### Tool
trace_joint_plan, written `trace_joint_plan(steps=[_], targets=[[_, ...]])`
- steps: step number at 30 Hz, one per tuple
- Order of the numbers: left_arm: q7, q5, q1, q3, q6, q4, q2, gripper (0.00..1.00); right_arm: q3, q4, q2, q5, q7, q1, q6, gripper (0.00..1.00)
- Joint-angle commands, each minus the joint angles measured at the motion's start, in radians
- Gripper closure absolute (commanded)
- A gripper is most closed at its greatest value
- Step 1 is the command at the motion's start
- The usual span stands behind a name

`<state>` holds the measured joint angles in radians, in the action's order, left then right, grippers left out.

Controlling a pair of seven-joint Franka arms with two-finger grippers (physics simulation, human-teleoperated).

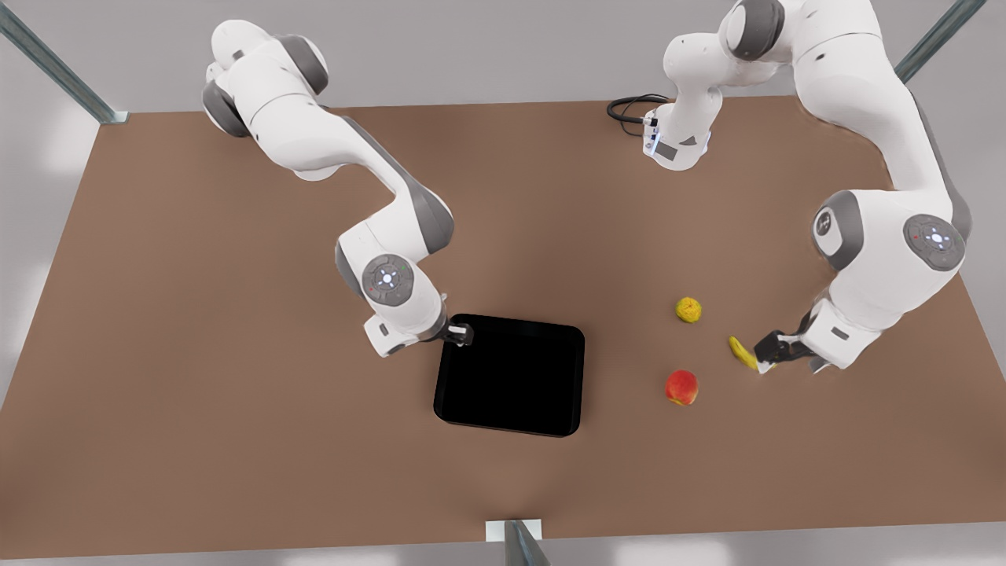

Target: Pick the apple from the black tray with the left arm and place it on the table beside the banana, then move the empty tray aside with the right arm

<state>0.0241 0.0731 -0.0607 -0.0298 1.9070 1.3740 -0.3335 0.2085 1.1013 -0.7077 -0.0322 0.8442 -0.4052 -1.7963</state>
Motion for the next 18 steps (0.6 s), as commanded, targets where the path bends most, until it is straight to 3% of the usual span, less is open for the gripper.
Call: trace_joint_plan(steps=[1, 4, 18], targets=[[-0.153, 0.05, 0.032, 0.004, -0.148, 0.166, 0.143, 0.0, 0.0, 0.003, -0.022, -0.029, 0.311, 0.0, -0.052, 0.06], [-0.11, 0.042, 0.025, 0.007, -0.146, 0.151, 0.114, 0.0, -0.003, 0.017, -0.042, -0.029, 0.227, 0.005, -0.057, 0.0], [-0.11, 0.04, 0.024, 0.008, -0.155, 0.155, 0.116, 0.0, -0.001, 0.025, -0.196, -0.023, -0.043, 0.016, -0.132, 0.0]])
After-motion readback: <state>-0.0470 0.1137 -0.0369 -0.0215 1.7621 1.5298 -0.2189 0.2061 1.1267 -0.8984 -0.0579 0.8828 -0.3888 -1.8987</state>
